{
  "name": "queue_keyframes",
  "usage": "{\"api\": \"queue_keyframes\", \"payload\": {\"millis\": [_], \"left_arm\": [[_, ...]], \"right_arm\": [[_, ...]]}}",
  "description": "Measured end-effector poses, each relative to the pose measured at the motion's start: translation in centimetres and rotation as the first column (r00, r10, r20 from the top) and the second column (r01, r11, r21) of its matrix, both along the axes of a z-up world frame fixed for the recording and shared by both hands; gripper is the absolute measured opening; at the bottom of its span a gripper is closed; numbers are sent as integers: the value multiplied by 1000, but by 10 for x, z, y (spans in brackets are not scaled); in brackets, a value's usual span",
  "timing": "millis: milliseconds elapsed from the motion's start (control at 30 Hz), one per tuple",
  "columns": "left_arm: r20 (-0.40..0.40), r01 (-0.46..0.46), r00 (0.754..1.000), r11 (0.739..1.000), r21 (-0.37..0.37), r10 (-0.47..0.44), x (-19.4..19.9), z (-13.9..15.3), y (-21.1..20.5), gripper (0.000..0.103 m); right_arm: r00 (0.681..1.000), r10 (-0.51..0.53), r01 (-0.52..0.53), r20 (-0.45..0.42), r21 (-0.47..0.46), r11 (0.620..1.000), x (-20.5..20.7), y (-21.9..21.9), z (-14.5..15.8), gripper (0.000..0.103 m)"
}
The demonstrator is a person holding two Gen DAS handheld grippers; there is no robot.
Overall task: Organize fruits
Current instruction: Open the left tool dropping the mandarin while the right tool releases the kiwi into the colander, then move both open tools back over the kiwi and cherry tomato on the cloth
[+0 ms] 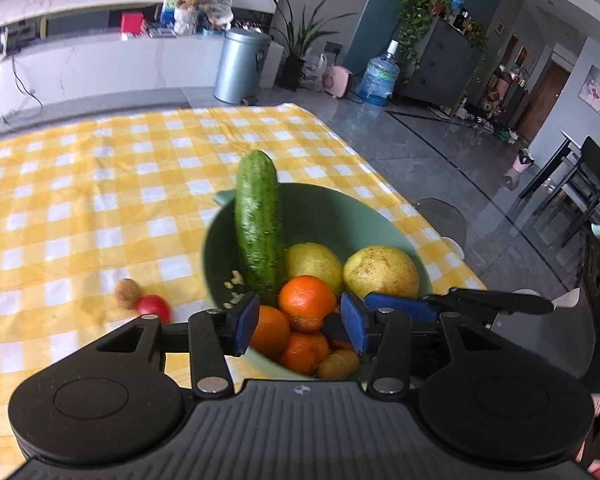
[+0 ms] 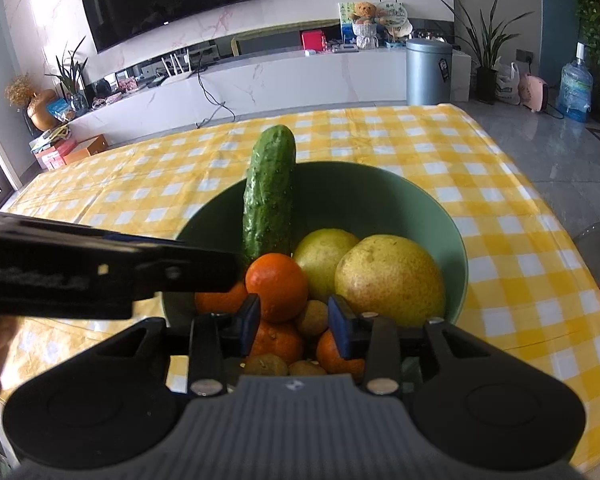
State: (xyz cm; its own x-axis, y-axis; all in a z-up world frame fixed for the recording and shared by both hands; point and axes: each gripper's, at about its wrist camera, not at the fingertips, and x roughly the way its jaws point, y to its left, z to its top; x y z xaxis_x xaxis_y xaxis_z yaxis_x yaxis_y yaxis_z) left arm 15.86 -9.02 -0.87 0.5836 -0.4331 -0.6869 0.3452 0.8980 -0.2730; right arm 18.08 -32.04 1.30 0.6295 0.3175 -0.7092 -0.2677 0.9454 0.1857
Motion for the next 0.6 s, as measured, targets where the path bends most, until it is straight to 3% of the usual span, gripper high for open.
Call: {"api": "queue_keyframes", "payload": {"millis": [167,267,467,600], "left_arm": [[80,-43,996,998,51,39,-21,15,21,53],[121,-92,989,992,88,81,-30,22,36,53],[162,-167,976,980,113,147,-42,27,59,53],[169,-196,970,974,109,176,-48,24,71,53]], "right_arm": [[998,-21,19,59,43,999,-9,-7,9,47],[991,-74,69,111,49,996,-17,-11,17,64],[972,-186,167,144,136,977,-33,-12,27,65],[961,-202,172,189,163,972,-47,6,31,65]]}}
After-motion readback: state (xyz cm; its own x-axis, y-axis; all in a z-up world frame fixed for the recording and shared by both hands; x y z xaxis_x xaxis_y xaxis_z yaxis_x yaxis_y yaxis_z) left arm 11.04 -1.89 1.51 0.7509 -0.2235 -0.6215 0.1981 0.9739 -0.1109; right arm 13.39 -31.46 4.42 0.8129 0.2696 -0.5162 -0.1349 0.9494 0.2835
